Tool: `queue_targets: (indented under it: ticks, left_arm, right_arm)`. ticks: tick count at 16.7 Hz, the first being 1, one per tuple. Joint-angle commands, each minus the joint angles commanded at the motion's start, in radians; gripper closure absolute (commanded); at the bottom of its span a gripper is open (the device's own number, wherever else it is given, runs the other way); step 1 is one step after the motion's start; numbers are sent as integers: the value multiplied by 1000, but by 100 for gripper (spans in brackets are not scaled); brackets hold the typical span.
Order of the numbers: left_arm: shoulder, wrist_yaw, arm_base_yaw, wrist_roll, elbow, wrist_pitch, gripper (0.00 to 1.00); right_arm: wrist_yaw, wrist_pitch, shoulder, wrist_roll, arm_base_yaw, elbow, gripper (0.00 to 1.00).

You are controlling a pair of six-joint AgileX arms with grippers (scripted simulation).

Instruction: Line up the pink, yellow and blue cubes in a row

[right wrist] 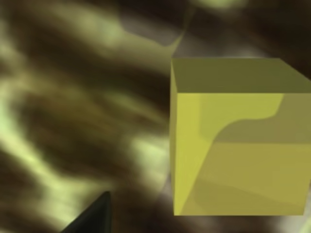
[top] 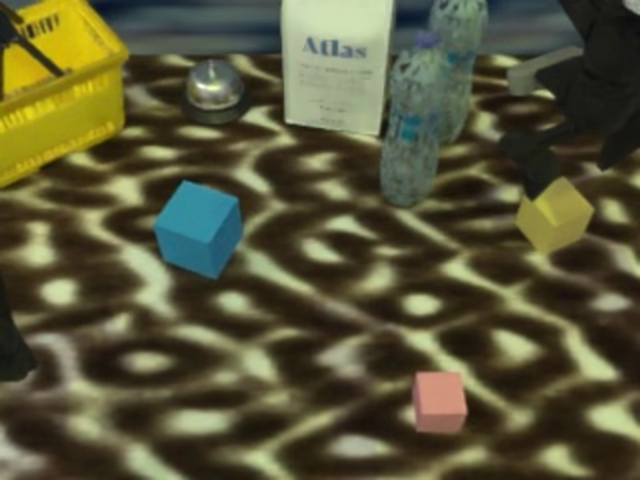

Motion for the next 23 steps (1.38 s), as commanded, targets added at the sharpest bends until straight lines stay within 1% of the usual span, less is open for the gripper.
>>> queue_targets:
  ticks: [6, 13, 18, 23]
  left_arm:
    - [0, 0, 0, 0, 0, 0, 0]
    - [0, 0, 0, 0, 0, 0, 0]
    - [0, 0, 0, 0, 0, 0, 0]
    - [0, 0, 0, 0, 0, 0, 0]
  right_arm:
    - [0, 18, 3, -1, -3, -18, 0]
    - [1, 274, 82, 2, 1, -186, 0]
    - [1, 291, 92, 2, 1, -200, 0]
    - [1, 291, 92, 2, 1, -200, 38]
